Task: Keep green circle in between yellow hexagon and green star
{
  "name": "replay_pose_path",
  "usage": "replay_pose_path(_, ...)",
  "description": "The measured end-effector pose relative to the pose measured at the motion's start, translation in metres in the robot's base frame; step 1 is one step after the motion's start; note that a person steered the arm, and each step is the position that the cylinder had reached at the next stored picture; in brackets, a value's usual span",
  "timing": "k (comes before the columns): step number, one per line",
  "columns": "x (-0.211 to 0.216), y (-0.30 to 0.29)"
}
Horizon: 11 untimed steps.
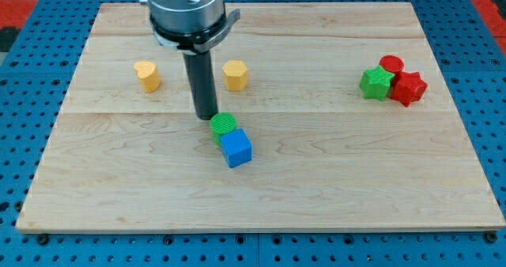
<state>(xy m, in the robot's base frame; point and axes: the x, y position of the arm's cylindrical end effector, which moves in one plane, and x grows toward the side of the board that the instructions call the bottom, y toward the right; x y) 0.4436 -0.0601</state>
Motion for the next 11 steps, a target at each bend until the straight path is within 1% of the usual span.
replay_pose_path(1,-0.001,0.000)
replay_pose_path(2,0.044,-0.033)
replay_pose_path(3,0.054,0.015)
replay_pose_path(4,0.003,0.106)
replay_pose_path(5,-0.029,0.144)
replay_pose_path(6,-0.017,0.103)
replay_pose_path(7,-0.021,0.059)
replay_pose_path(8,-0.057,0.065)
replay_pose_path(9,-0.058,0.128)
replay_pose_path(10,-0.057,0.154)
replay_pose_path(11,-0.057,0.154)
